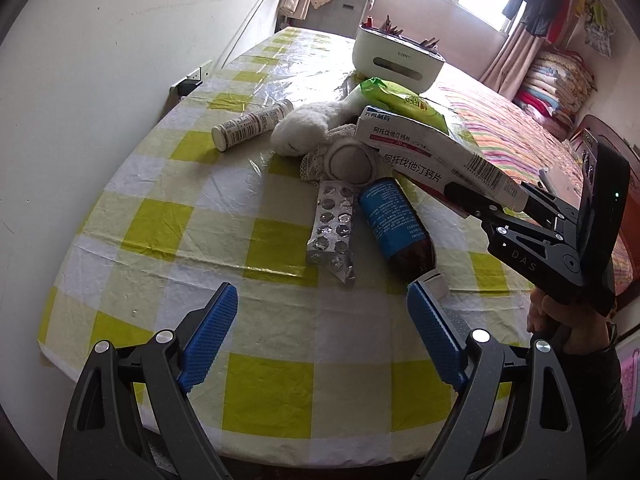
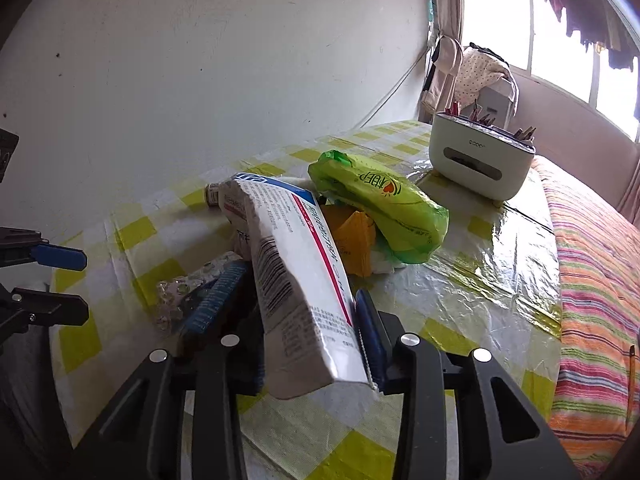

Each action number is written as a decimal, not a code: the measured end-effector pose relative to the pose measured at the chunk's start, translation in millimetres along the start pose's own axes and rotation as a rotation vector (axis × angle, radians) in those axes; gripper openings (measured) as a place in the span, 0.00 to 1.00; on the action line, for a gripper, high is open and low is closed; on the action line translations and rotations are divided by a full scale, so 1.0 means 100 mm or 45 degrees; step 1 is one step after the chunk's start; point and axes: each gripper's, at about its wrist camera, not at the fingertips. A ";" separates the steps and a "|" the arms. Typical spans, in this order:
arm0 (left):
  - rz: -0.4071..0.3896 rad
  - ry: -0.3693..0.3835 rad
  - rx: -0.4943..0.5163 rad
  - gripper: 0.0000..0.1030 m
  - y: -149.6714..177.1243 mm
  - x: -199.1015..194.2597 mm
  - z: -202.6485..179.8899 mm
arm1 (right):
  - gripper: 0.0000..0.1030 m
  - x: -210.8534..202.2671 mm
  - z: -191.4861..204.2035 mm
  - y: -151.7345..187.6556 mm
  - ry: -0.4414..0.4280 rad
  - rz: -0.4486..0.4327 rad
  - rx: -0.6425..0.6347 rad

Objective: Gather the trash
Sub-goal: 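Grasp the white medicine box with the right tool, then grasp the blue-labelled brown bottle with the left tool while the right holds the box, then carry the bottle and box to the white bin and open both tools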

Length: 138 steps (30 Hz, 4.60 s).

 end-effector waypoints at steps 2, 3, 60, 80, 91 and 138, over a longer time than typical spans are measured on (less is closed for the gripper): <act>0.007 0.024 0.000 0.83 -0.01 0.01 -0.07 | 0.33 -0.05 -0.03 -0.01 -0.004 -0.025 0.039; 0.008 0.032 0.005 0.83 -0.02 0.01 -0.10 | 0.33 -0.07 -0.03 -0.01 -0.004 -0.035 0.052; 0.151 -0.057 0.200 0.42 -0.08 0.99 -1.22 | 0.32 -1.25 -0.62 0.64 0.347 -0.345 0.552; 0.066 0.164 0.410 0.41 0.31 0.45 -1.87 | 0.32 -1.80 -0.50 1.51 0.745 -0.317 1.023; 0.061 0.242 0.508 0.41 0.48 0.29 -2.24 | 0.36 -2.13 -0.34 1.83 1.001 -0.407 1.239; 0.245 0.399 0.716 0.41 0.94 0.60 -3.25 | 0.70 -2.69 -0.24 2.12 1.379 -0.587 1.358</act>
Point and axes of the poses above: each gripper's, at about its wrist camera, not at the fingertips, and x roughly the way its jaws point, z to its left, y to its underside, and after that the axes turned 15 degrees about -x, right-handed
